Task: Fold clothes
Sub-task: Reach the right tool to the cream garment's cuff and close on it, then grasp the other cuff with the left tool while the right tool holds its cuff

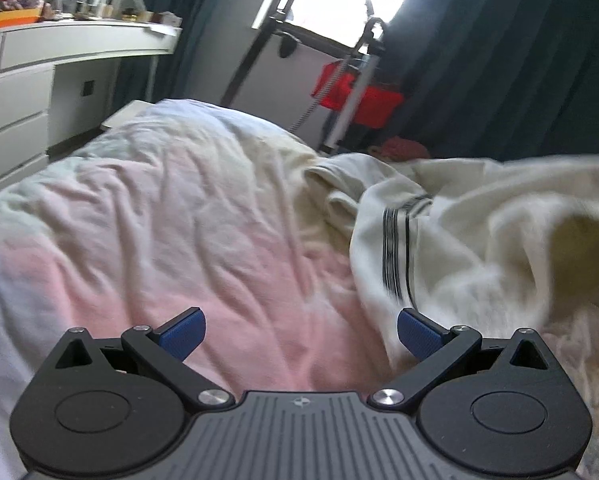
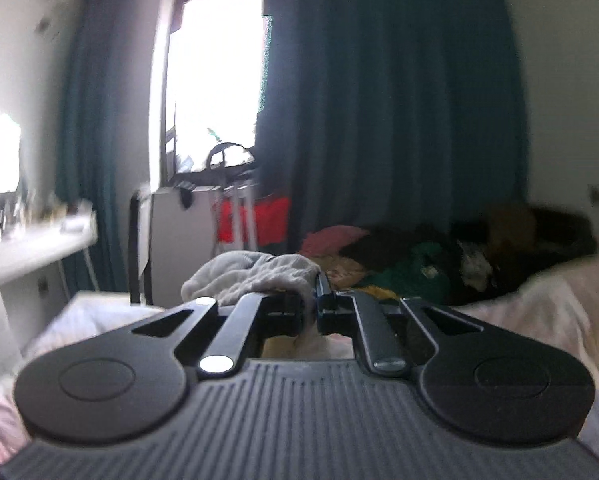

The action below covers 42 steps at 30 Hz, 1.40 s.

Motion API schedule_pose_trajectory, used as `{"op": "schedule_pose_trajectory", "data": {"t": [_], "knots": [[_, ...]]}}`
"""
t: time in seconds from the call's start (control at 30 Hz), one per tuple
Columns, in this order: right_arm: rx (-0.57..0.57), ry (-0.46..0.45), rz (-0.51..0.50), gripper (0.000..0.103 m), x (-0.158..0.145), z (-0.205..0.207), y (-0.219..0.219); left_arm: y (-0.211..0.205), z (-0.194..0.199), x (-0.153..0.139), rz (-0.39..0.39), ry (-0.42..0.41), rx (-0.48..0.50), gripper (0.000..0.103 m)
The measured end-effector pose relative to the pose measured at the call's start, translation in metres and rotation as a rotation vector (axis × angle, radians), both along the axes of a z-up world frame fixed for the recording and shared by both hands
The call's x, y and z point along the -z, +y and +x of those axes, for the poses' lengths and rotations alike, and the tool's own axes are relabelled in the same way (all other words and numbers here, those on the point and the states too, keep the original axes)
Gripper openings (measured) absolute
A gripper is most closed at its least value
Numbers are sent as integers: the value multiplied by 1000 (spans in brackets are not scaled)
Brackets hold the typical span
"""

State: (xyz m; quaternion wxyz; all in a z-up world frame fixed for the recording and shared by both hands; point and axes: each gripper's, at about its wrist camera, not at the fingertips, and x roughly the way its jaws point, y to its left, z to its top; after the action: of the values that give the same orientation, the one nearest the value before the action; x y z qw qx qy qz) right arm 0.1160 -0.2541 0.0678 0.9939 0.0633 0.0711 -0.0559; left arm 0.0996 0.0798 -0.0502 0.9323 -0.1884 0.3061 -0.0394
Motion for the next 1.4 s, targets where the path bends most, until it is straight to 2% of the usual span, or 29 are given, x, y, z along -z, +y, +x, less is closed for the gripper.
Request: {"op": "schedule_pose_trajectory", "data": {"t": [0.1, 0.23, 0.3, 0.37, 0.43, 0.5, 0.57, 0.6, 0.67, 0.73, 0.8, 0.93, 0.97, 1.0, 1.07, 1.17, 1.23, 1.3, 1.4], "knots": [[27, 92, 181, 10, 28, -31, -55, -7, -6, 3, -40, 0, 46, 103], [27, 327, 364, 10, 88, -49, -112, -14, -15, 12, -93, 30, 82, 103], [35, 411, 467, 12, 110, -57, -130, -18, -21, 17, -127, 48, 106, 102], [49, 414, 562, 12, 121, -68, -146, -27, -19, 23, -153, 61, 132, 101], [46, 374, 650, 13, 123, -80, -162, -36, -17, 29, -179, 74, 158, 99], [48, 332, 719, 27, 126, -91, -174, -44, -14, 35, -205, 87, 184, 96], [56, 302, 768, 73, 131, -96, -181, -53, -12, 41, -230, 101, 210, 92], [57, 299, 784, 79, 135, -97, -183, -57, -10, 44, -243, 107, 223, 87], [24, 312, 824, 80, 144, -98, -193, -66, -8, 50, -269, 120, 249, 80], [-18, 326, 883, 80, 152, -90, -197, -76, -4, 56, -266, 127, 264, 66], [-19, 329, 903, 80, 157, -83, -200, -86, 0, 63, -230, 124, 267, 56], [-4, 327, 913, 80, 162, -70, -203, -101, 7, 75, -191, 155, 290, 50], [5, 322, 917, 80, 162, -67, -204, -103, 8, 76, -168, 155, 291, 46], [14, 318, 923, 80, 163, -64, -206, -107, 9, 74, -114, 151, 285, 31], [10, 330, 937, 80, 166, -53, -207, -109, 8, 69, -74, 114, 308, 27], [-3, 353, 938, 79, 171, -41, -206, -103, 1, 51, -77, 72, 319, 21], [-2, 367, 915, 79, 172, -38, -202, -90, -7, 29, -112, 33, 310, 19], [-16, 384, 894, 79, 173, -36, -195, -71, -14, 5, -134, -6, 301, 18], [-69, 414, 890, 79, 177, -33, -180, -36, -10, -16, -142, -14, 281, 17]]}}
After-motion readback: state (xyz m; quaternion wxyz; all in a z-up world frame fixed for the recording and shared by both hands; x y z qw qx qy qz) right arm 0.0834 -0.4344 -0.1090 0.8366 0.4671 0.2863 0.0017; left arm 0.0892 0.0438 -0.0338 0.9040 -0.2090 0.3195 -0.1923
